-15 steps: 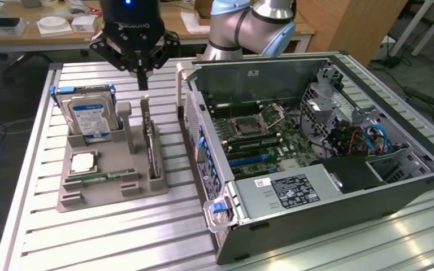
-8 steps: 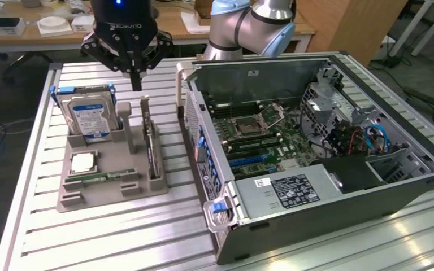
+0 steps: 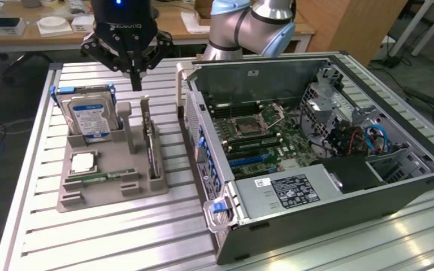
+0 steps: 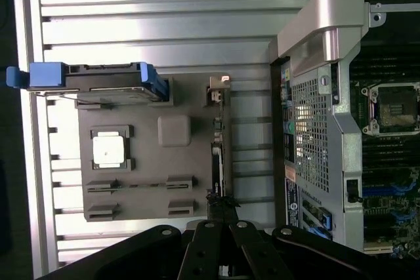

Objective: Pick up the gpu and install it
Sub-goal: 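Pick up the gpu and move the gpu toward the slot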

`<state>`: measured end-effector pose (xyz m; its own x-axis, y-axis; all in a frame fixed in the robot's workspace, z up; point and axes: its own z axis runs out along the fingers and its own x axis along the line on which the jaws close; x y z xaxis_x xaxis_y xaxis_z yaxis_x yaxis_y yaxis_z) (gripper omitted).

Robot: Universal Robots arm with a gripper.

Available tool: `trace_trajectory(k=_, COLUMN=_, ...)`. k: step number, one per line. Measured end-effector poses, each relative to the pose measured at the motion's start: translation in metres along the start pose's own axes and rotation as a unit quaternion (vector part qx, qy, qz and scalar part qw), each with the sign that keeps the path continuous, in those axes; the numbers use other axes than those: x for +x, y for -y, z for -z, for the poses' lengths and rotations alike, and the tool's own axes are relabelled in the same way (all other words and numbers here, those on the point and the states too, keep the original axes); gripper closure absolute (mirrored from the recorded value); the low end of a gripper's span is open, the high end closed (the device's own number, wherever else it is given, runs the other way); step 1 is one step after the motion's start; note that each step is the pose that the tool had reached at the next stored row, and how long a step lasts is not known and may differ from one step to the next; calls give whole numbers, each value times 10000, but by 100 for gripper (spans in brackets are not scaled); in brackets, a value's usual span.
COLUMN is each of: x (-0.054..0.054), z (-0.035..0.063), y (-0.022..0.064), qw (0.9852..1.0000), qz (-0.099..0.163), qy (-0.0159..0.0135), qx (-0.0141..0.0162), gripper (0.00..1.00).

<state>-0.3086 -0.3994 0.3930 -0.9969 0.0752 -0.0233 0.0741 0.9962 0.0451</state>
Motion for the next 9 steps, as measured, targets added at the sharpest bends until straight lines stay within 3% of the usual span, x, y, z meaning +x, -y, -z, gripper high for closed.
trace_trajectory(k=7, x=0, z=0, y=0, qw=10000, qz=0, qy=0, qx=0, gripper=84)
trace_trajectory(k=9, x=0, z=0, y=0, qw=10000, qz=0, qy=0, qx=0, gripper=71)
